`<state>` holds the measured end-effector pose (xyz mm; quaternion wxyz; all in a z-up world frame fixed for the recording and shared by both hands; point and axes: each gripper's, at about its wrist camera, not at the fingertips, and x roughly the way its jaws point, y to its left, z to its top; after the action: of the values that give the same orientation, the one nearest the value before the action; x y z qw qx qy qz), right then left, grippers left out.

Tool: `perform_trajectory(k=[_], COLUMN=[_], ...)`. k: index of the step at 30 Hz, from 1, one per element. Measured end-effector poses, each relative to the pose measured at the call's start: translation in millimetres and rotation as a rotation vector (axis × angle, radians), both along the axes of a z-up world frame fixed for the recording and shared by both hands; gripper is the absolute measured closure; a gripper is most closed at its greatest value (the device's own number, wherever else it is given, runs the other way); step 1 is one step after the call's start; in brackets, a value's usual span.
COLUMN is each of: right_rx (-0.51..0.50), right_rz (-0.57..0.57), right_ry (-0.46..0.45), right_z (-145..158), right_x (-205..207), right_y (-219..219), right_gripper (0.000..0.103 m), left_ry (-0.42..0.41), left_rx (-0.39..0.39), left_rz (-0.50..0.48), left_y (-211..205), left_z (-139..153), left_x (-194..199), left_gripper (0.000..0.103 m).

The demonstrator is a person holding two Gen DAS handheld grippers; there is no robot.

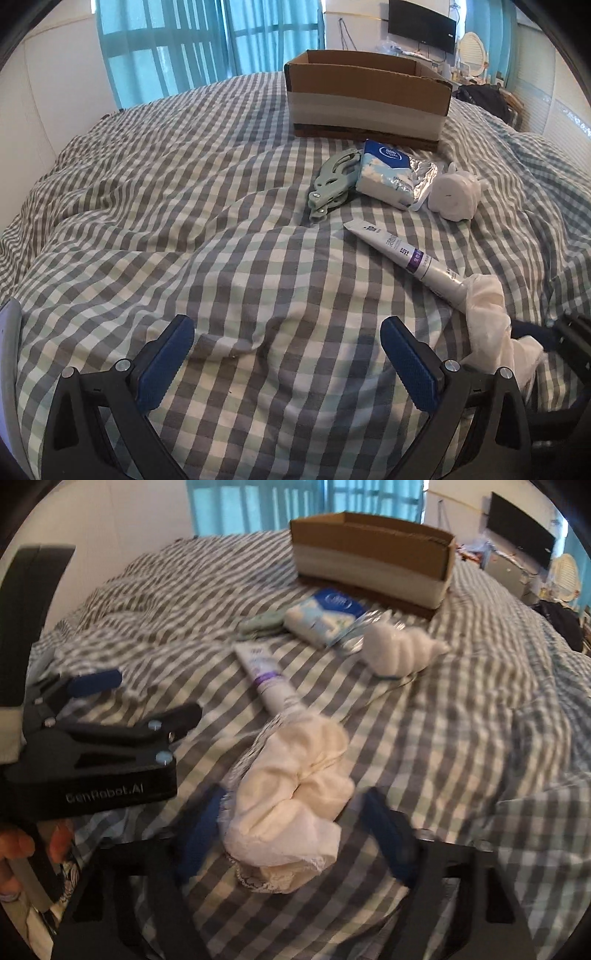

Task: Organize objects
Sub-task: 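Grasp the cream cloth with the right gripper, then grasp the white-purple cream tube with the left gripper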

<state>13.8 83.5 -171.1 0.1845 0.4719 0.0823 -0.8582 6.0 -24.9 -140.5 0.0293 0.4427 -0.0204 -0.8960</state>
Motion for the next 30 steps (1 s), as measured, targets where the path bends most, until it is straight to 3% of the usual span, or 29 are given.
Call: perform_trajectory(k=[3, 7, 13, 24, 29, 30], right_rx=[-0.029, -0.038, -0.022, -0.077, -0.075, -0.074], right_rz=[-0.006, -0.042, -0.120, -0.168, -0.175, -0.176], right_ry=[0.006, 0.069, 0.151, 0.086, 0.092, 0.098], right_z=[7.5, 28.2, 48.8, 34.3, 35.4, 36.5], right_x=[-0.7, -7.9, -28.8, -46.5, -43.4, -42.4], right_y=[9.7, 28.1, 55.3, 75.9, 77.7, 77.5], right_gripper=[0.076, 0.078, 0.079, 0.078, 0.078, 0.078], left_ry=[-0.012, -0.017, -0.007, -0.037, -0.051, -0.049], left_rx=[-0.010, -0.015, 0.072, 0.087, 0.078, 0.082], left_rz=[-0.001, -0.015, -0.025, -0.055, -0.077, -0.085], left_y=[2.0, 9.6, 29.1, 70.3, 80.9, 81.6], left_z=[-1.1, 0.8, 6.6, -13.3, -18.3, -17.3], left_x=[-3.2, -8.2, -29.0, -53.8, -54.7, -53.4], left_gripper=[0.000, 0.000, 0.000, 0.004, 0.016, 0.023])
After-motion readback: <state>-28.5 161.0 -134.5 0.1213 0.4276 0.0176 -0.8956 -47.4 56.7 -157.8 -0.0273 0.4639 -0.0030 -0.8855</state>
